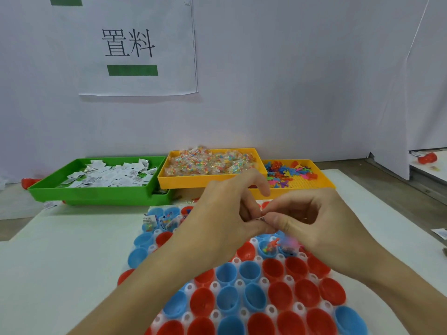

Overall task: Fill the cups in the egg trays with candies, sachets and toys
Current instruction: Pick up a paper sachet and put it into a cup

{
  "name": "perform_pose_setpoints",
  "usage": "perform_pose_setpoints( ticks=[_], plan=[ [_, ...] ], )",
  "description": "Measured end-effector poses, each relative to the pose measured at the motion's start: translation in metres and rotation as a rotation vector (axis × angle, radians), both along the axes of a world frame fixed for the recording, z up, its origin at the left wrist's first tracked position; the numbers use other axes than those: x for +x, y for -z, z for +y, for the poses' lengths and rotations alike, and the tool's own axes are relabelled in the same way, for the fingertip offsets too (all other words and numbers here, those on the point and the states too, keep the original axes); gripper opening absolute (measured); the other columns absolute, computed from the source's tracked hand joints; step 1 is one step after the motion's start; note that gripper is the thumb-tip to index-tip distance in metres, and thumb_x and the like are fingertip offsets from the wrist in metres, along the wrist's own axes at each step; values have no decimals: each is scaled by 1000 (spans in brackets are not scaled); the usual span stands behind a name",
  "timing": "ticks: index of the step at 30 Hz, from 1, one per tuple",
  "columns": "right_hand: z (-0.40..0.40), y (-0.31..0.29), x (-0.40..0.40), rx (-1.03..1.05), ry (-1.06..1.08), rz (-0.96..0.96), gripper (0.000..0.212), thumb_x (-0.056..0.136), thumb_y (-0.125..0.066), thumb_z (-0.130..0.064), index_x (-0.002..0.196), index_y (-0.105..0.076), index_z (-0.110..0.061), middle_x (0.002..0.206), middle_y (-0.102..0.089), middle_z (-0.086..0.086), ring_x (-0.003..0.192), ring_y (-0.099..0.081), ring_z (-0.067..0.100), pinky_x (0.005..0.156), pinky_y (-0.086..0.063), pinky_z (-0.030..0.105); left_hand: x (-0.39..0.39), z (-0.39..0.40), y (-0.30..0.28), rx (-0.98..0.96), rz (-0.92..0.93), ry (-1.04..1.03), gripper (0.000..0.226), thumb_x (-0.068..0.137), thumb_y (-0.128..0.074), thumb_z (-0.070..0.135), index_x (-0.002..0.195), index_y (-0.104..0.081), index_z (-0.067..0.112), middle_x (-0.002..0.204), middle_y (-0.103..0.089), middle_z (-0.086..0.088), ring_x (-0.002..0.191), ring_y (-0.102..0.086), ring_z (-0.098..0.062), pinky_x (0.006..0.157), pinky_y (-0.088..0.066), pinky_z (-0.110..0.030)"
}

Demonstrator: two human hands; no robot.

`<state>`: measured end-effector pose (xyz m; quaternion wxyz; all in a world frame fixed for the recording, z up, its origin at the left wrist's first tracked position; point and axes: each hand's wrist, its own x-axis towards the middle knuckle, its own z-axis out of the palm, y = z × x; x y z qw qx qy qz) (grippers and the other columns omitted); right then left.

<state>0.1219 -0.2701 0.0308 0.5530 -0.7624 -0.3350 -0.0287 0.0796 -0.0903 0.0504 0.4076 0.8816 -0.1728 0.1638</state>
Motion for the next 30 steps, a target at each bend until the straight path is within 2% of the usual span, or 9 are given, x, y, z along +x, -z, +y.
perform_pose_setpoints(
  ticks=[4,6,10,14,17,21,23,27,30],
  plan=[
    [-1,-1,1,-39,-5,44,8,82,-72,-25,87,-78,-28,84,-77,-10,82,-73,5,75,-57,18,0,0,0,-15,-1,-9,44,68,-90,16,92,-56,30,66,-67,4,55,-61,-7,58,-56,-28],
    [-1,-1,1,-70,18,27,11,85,-73,-19,84,-77,-29,81,-76,-12,79,-72,3,72,-55,15,1,-1,0,-14,15,-15,44,67,-91,19,90,-56,31,68,-67,4,55,-62,-8,58,-56,-27],
    [-9,-4,8,-154,179,-74,16,86,-74,-16,78,-75,-30,77,-74,-16,74,-70,2,70,-55,17,2,4,0,83,61,-54,28,68,-89,32,81,-63,28,71,-68,9,64,-64,-5,58,-52,-20],
    [-25,-10,16,-234,181,-43,16,86,-75,-11,76,-76,-24,72,-74,-9,60,-69,6,60,-53,14,3,15,2,371,191,101,13,79,-79,41,90,-74,34,95,-61,18,91,-56,-1,77,-48,-22],
    [-30,-11,18,-258,141,6,18,85,-75,-6,77,-77,-22,75,-75,-8,61,-71,10,63,-56,18,2,16,8,459,266,173,16,87,-72,38,102,-72,44,108,-51,22,105,-44,3,90,-38,-20],
    [-28,-11,15,-327,119,-23,20,85,-76,-8,76,-78,-26,77,-75,-11,67,-71,6,70,-58,21,3,17,14,530,306,147,25,92,-67,36,113,-66,49,115,-41,24,116,-32,2,109,-31,-30],
    [-25,-10,11,-361,115,-57,20,84,-77,-11,74,-78,-28,78,-74,-15,72,-70,4,74,-56,22,3,18,15,545,311,136,28,93,-66,36,116,-64,50,117,-40,23,119,-30,0,112,-30,-33],
    [-15,-8,5,-414,131,-155,20,83,-79,-15,73,-78,-32,74,-71,-24,75,-65,-3,62,-47,9,3,19,13,544,307,144,27,93,-65,36,116,-64,49,117,-42,22,118,-32,1,110,-33,-33],
    [-10,-5,1,-421,119,-167,22,83,-79,-15,73,-75,-34,78,-70,-26,77,-64,-5,63,-45,6,5,21,12,572,295,142,26,93,-64,37,116,-65,49,118,-42,22,119,-32,-1,109,-31,-30]
  ],
)
